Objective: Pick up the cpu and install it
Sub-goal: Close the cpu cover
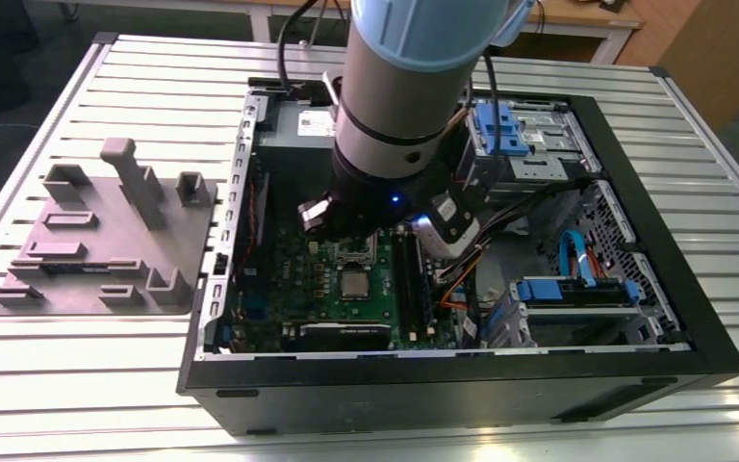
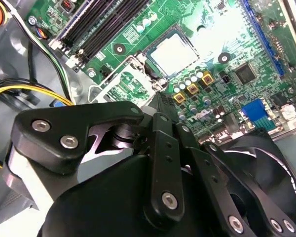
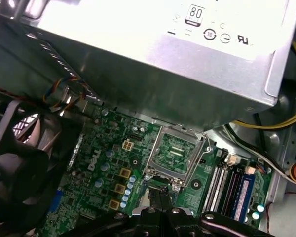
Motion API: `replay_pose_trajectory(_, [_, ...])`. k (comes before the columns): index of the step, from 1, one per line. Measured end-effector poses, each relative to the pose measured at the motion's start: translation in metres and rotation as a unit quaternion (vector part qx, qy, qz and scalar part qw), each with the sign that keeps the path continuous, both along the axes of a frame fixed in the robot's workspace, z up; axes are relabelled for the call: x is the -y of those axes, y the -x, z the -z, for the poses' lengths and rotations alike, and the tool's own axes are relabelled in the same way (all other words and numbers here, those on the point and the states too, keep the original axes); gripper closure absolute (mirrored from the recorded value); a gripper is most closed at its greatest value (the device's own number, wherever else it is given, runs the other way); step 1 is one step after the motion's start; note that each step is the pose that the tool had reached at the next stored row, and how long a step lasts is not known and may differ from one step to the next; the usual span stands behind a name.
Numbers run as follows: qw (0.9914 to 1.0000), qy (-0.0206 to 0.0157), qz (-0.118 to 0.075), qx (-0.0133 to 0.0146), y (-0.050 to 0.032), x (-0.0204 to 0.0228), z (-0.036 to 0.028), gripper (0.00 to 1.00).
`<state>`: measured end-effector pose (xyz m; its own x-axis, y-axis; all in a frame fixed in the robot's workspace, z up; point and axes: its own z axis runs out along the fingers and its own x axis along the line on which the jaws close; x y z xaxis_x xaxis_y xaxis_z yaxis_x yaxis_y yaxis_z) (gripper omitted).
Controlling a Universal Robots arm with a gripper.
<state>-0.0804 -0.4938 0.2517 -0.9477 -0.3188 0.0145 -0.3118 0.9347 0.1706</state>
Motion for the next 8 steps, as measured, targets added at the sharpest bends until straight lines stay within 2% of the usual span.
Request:
replay_pose_trajectory(4, [1.0,0.0,0.0,0.0,-0.0043,-0.0007,0.0002,0.89])
replay_pose_trajectory(8, [1.0,0.0,-0.002,0.0,-0.0052,-0.0008,0.0001,0.89])
